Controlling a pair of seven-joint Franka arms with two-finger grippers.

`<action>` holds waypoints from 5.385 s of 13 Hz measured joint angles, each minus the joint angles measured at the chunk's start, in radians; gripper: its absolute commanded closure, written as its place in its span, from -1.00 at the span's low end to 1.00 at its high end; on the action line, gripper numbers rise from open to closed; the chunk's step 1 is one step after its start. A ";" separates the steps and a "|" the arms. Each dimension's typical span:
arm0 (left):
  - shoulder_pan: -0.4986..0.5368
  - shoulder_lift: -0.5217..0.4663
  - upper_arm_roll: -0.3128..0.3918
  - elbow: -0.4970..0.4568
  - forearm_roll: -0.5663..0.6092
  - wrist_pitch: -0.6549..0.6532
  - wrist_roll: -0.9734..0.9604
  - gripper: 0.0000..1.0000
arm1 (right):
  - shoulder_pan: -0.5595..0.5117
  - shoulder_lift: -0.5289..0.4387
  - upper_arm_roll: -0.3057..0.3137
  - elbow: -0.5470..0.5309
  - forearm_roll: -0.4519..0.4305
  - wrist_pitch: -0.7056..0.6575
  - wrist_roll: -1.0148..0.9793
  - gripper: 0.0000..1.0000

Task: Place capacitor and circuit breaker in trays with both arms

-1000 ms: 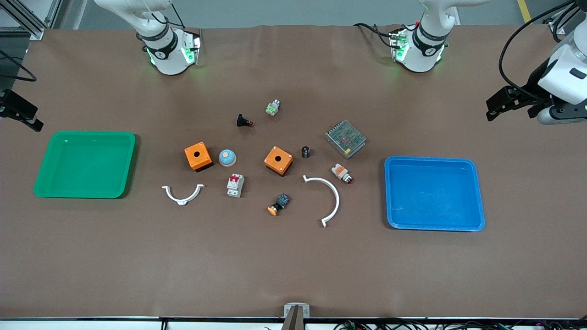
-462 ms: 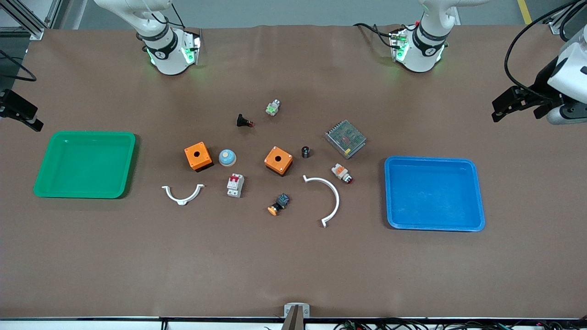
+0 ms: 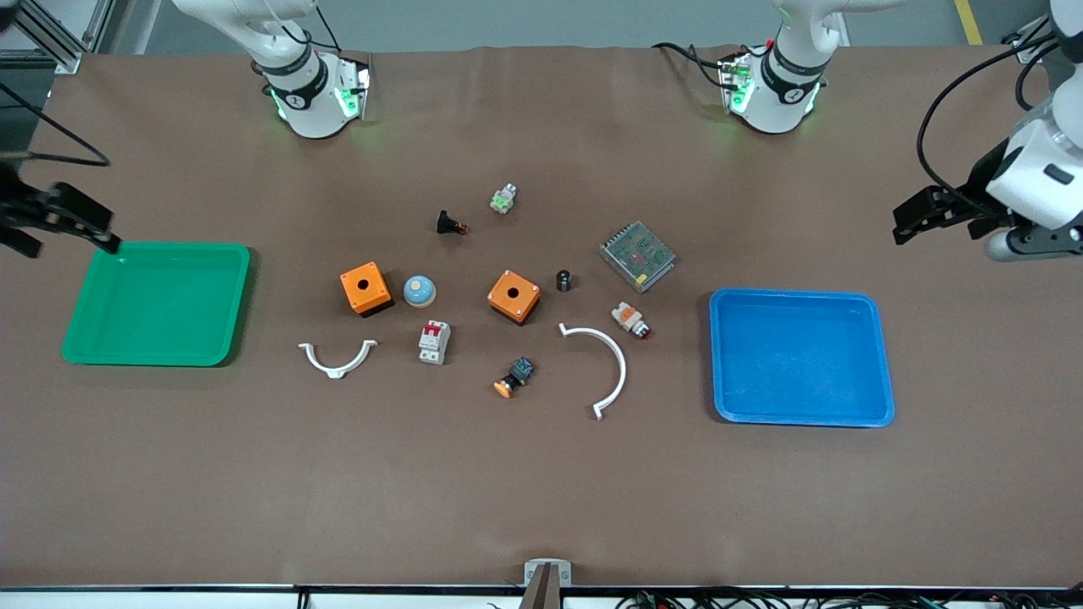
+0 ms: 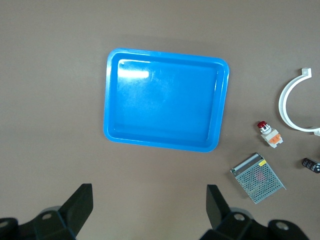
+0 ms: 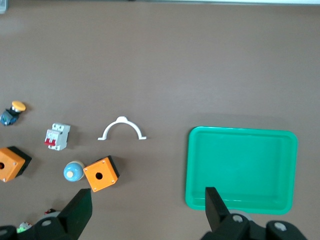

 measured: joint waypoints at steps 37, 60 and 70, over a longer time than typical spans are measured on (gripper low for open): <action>-0.493 0.658 -0.031 0.178 -0.022 0.536 -0.742 -0.41 | 0.456 0.526 0.007 -0.305 0.118 0.770 0.525 0.00; -0.563 0.695 -0.030 0.207 -0.022 0.585 -0.775 -0.46 | -0.255 0.239 -0.036 -0.263 -0.003 0.243 -0.148 0.74; -0.608 0.699 -0.032 0.115 -0.022 0.564 -0.914 -0.43 | -0.441 0.307 -0.033 -0.497 -0.086 0.650 -0.329 0.74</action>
